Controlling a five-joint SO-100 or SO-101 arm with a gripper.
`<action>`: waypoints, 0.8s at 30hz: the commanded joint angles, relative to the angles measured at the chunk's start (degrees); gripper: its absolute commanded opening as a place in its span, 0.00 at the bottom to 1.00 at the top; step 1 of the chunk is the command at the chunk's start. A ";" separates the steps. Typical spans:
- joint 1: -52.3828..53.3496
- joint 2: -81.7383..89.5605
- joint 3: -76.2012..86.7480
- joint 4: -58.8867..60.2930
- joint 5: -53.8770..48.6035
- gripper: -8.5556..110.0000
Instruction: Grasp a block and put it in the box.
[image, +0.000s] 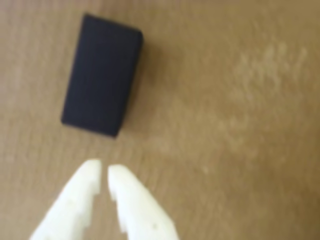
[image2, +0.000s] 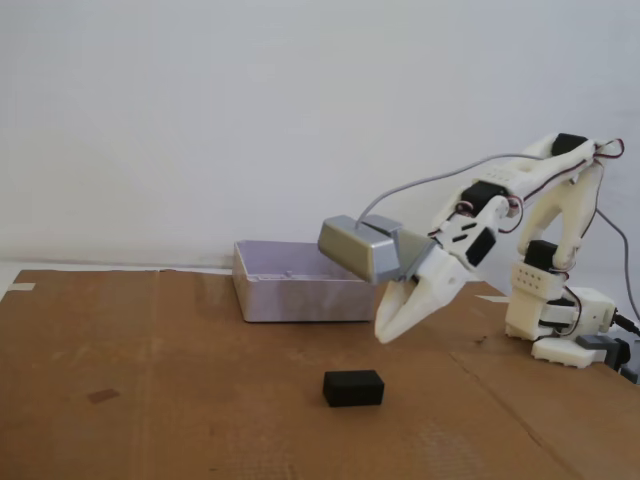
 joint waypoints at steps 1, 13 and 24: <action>-0.35 0.35 -6.42 -4.83 -0.26 0.07; -0.26 -0.62 -7.73 -4.83 -0.35 0.07; 0.09 -8.44 -15.21 -4.83 -0.44 0.07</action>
